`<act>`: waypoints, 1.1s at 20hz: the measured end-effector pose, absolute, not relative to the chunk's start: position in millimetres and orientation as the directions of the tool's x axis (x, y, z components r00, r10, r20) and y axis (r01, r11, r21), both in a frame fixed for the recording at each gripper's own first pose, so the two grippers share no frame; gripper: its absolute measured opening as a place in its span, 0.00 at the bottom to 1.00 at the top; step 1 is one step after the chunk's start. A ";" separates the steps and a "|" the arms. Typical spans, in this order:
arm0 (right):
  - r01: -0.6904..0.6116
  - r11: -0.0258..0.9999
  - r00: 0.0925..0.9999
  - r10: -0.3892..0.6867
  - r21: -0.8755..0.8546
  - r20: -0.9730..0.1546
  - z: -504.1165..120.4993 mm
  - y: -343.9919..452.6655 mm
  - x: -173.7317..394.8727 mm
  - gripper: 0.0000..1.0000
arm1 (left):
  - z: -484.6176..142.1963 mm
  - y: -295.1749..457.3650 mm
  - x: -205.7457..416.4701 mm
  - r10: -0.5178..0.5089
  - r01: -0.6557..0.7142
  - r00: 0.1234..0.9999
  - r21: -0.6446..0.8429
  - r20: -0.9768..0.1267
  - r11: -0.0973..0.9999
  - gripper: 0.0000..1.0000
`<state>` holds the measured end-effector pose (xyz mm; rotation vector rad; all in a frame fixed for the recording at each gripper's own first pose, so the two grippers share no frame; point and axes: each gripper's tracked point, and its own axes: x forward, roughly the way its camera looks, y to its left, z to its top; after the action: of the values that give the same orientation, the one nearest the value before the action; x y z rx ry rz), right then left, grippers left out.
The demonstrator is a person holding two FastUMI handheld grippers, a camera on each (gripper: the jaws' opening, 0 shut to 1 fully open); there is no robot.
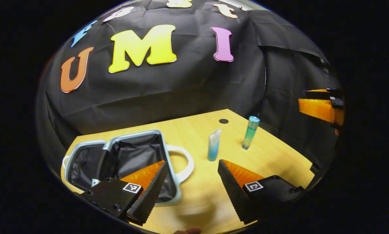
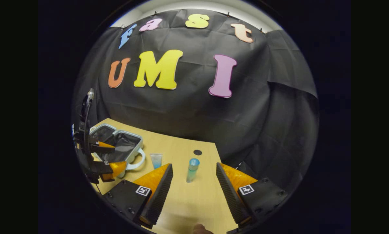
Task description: First open the suitcase, pack the skin care products into it, and then close the suitcase.
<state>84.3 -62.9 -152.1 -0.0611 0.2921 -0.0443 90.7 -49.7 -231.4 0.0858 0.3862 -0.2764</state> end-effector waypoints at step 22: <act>0.040 0.996 0.888 -0.075 -0.085 -0.453 -254.3 -143.6 102.9 0.80 | -336.0 -126.8 220.4 -0.176 0.217 0.872 0.038 -0.458 0.975 0.55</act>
<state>102.9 -143.6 -254.3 -0.0744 0.4734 -0.0598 220.4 -126.8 -336.0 0.0892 0.4695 -0.2056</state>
